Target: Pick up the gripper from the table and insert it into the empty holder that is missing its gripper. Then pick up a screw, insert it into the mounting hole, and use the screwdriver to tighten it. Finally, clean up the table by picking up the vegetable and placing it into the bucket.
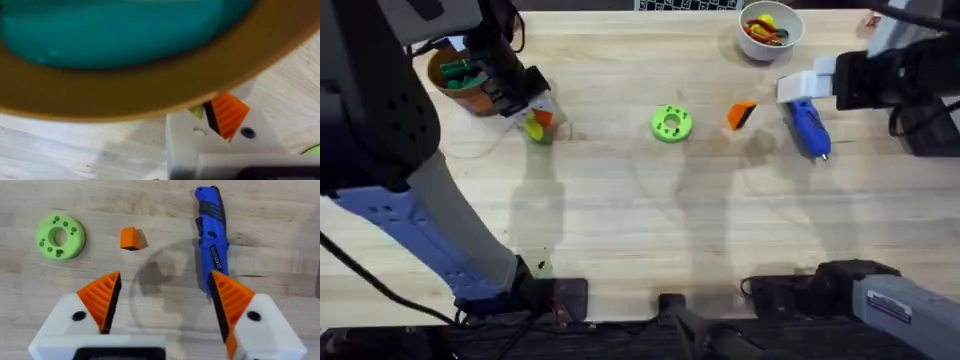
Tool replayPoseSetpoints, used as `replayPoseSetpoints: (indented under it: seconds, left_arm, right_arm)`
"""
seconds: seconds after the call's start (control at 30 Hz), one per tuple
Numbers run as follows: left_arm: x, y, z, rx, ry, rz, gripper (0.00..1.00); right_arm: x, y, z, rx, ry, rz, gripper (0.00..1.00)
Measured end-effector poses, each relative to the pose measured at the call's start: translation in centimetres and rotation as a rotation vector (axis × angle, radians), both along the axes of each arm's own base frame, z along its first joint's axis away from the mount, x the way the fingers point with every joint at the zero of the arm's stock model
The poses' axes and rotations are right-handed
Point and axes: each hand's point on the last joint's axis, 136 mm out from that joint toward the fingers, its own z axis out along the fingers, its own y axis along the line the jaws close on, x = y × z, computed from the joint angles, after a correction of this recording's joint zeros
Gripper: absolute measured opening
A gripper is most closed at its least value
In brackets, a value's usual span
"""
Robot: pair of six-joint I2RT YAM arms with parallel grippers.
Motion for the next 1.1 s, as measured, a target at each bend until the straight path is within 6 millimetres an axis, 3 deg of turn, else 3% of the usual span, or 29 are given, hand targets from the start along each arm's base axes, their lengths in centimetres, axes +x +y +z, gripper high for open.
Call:
replayPoseSetpoints:
  seconds: [0.13,0.23,0.5,0.67,0.93,1.1]
  left_arm:
    - [-0.1,0.0,0.3,0.0,-0.002,-0.001,0.011]
    - [-0.1,-0.1,1.9,0.003,-0.035,-0.003,0.011]
    - [-0.8,-1.3,10.3,0.016,-0.239,-0.058,0.01]
    - [-2.0,-1.6,13.7,0.022,-0.315,-0.072,0.01]
    - [-2.6,-1.5,15.7,0.038,-0.372,-0.073,0.03]
    - [-2.5,-1.3,15.7,0.05,-0.375,-0.076,0.82]
  right_arm:
    - [0.0,0.0,0.0,0.0,0.0,0.0,0.994]
    - [0.0,0.0,0.0,0.0,0.0,0.0,0.993]
    - [0.0,0.0,0.0,0.0,0.0,0.0,0.994]
    - [0.0,0.0,0.0,0.0,0.0,0.0,0.994]
    - [0.0,0.0,0.0,0.0,0.0,0.0,0.994]
    - [0.0,0.0,0.0,0.0,0.001,0.0,0.993]
